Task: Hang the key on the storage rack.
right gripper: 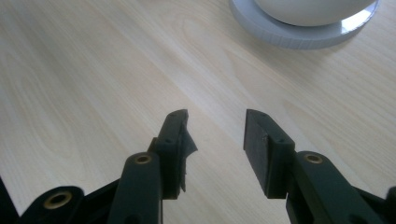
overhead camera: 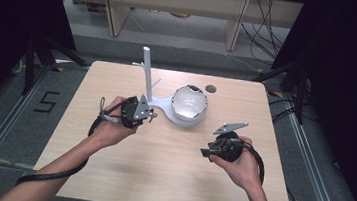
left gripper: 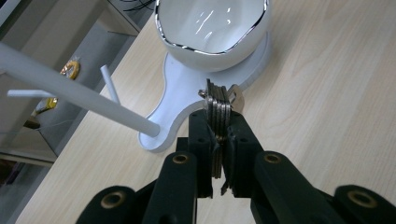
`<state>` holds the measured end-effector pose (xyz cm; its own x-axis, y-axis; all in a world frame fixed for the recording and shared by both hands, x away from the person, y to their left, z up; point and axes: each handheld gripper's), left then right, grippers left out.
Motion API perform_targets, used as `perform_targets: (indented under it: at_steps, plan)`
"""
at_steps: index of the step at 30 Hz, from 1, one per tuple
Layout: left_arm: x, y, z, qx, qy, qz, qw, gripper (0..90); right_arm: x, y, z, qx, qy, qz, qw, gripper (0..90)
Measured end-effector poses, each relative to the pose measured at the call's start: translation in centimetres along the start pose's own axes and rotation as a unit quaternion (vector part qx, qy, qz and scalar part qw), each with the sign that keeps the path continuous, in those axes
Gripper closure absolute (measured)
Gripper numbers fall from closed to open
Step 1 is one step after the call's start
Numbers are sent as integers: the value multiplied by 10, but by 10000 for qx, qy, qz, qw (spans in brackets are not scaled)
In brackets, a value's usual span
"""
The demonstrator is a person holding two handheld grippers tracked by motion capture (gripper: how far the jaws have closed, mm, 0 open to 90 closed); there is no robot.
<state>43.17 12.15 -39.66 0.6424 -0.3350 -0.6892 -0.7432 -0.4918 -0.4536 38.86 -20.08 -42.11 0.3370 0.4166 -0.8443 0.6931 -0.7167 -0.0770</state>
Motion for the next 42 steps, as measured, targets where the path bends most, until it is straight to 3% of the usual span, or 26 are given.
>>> perform_targets:
  at_steps: [3, 4, 16, 18, 20, 22, 24, 27, 34, 35, 38, 39, 41, 42]
  plan:
    - [-3, -8, 5, -53, -50, -40, 10000, 821, 2, 3, 5, 22, 71, 65, 10000, 599]
    - [-4, -10, 6, -85, -71, -48, 9999, 821, 3, 2, 6, 150, 127, 51, 9998, 599]
    - [-11, -36, 25, -277, -330, -240, 9988, 821, 14, 6, 23, 320, 185, 65, 9993, 596]
    - [-13, -44, 28, -292, -488, -281, 9980, 821, 16, 6, 28, 348, 147, 32, 9993, 595]
    - [-14, -46, 28, -337, -501, -281, 9978, 821, 19, 7, 31, 313, 203, 65, 9993, 594]
    - [-14, -50, 29, -344, -533, -321, 9975, 821, 20, 6, 32, 445, 180, 15, 9988, 591]
    - [-14, -54, 29, -358, -564, -331, 9972, 821, 22, 8, 36, 345, 251, 74, 9991, 588]
    - [-13, -62, 29, -309, -667, -325, 9968, 821, 25, 8, 42, 503, 251, 25, 9984, 585]
    - [-12, -75, 25, -368, -614, -438, 9965, 820, 33, 9, 54, 588, 491, 41, 9971, 577]
    - [-12, -77, 24, -383, -619, -440, 9964, 820, 31, 10, 55, 599, 385, 34, 9975, 577]
    - [-12, -83, 23, -383, -626, -486, 9961, 820, 33, 9, 59, 691, 649, 101, 9955, 578]
    - [-12, -85, 22, -380, -625, -520, 9960, 820, 29, 10, 59, 652, 487, 114, 9966, 578]
    - [-12, -89, 21, -421, -636, -535, 9957, 820, 28, 10, 60, 770, 591, 49, 9953, 578]
    - [-11, -90, 21, -456, -629, -535, 9955, 820, 27, 11, 61, 694, 640, 128, 9955, 578]
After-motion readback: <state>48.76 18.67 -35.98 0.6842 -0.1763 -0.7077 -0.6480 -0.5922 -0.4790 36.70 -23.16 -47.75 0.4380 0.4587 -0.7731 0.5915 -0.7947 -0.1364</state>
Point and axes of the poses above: each handheld gripper's, and its own axes: x roughly forward along the jaws, z roughly out of its underside, y roughly to its right, and after that the axes turned 6 degrees about -y, right-handed
